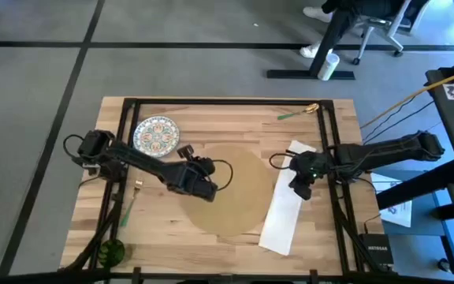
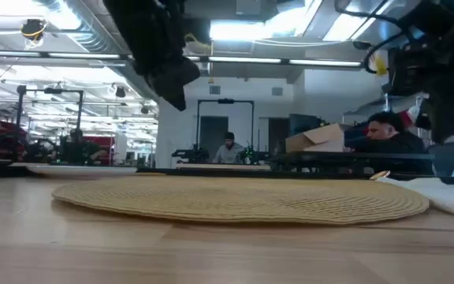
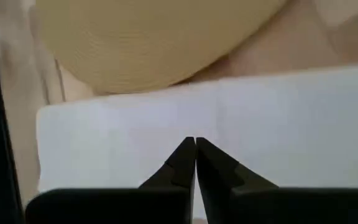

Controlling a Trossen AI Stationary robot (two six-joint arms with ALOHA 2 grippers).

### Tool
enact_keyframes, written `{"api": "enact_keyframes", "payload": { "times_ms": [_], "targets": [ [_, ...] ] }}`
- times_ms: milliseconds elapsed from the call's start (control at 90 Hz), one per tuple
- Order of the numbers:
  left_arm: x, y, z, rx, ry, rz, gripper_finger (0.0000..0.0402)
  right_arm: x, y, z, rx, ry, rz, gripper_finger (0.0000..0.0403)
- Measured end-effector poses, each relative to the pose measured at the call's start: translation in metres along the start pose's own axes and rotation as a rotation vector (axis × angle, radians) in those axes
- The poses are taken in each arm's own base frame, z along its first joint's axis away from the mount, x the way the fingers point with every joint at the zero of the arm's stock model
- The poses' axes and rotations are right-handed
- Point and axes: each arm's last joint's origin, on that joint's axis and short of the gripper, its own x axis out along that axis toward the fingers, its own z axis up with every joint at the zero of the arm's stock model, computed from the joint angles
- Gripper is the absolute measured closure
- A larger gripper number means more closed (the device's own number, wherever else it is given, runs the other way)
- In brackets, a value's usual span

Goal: Set table place
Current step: Fold the table napkin

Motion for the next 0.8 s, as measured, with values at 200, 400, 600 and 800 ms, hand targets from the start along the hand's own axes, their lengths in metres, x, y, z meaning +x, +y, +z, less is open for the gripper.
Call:
{"api": "enact_keyframes", "payload": {
  "times_ms": [200, 400, 600, 800],
  "targets": [
    [0.001, -0.003, -0.001, -0.005, -0.023, -0.015, 0.0400, 0.018, -0.005, 0.000, 0.014, 0.119, -0.080, 0.0359],
    [0.000, -0.004, 0.000, 0.009, -0.067, -0.057, 0.0400, 0.030, -0.001, 0.007, 0.024, 0.208, -0.099, 0.0293],
    [-0.001, 0.003, -0.005, -0.004, -0.068, -0.060, 0.0400, 0.030, 0.028, 0.016, -0.097, 0.222, -0.098, 0.0260],
    [-0.001, 0.003, -0.005, -0.004, -0.065, -0.061, 0.0400, 0.039, 0.040, 0.014, -0.199, 0.211, -0.311, 0.0273]
  ]
}}
